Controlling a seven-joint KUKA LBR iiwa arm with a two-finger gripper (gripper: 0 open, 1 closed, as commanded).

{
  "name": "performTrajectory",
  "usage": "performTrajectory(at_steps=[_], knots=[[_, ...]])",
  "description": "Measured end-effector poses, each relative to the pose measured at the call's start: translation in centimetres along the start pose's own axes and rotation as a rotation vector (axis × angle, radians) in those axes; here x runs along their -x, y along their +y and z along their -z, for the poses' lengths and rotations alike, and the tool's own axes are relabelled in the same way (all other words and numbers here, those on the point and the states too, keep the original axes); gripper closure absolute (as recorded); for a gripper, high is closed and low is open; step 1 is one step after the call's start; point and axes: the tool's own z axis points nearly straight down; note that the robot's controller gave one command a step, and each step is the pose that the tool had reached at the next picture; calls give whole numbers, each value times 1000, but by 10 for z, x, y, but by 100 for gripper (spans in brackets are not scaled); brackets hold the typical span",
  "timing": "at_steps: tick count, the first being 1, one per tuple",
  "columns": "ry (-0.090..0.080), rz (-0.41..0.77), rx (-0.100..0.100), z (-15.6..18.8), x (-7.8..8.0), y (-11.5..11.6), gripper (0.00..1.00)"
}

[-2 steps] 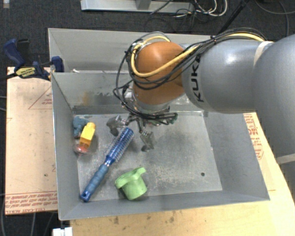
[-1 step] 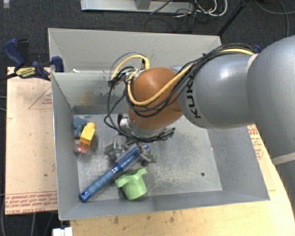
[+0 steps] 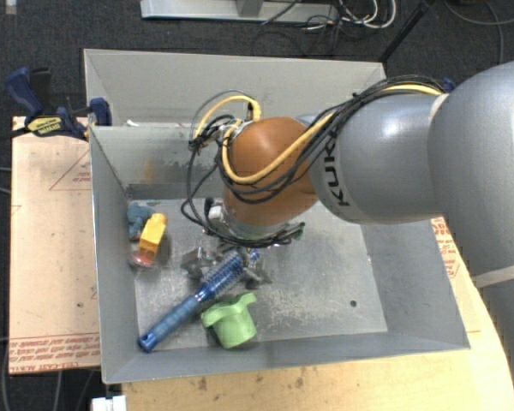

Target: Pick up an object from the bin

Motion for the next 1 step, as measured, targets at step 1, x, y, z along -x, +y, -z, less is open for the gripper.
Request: performTrajectory(at_steps=[1], knots=[[-3,-2,-3,0,0,-1,100]])
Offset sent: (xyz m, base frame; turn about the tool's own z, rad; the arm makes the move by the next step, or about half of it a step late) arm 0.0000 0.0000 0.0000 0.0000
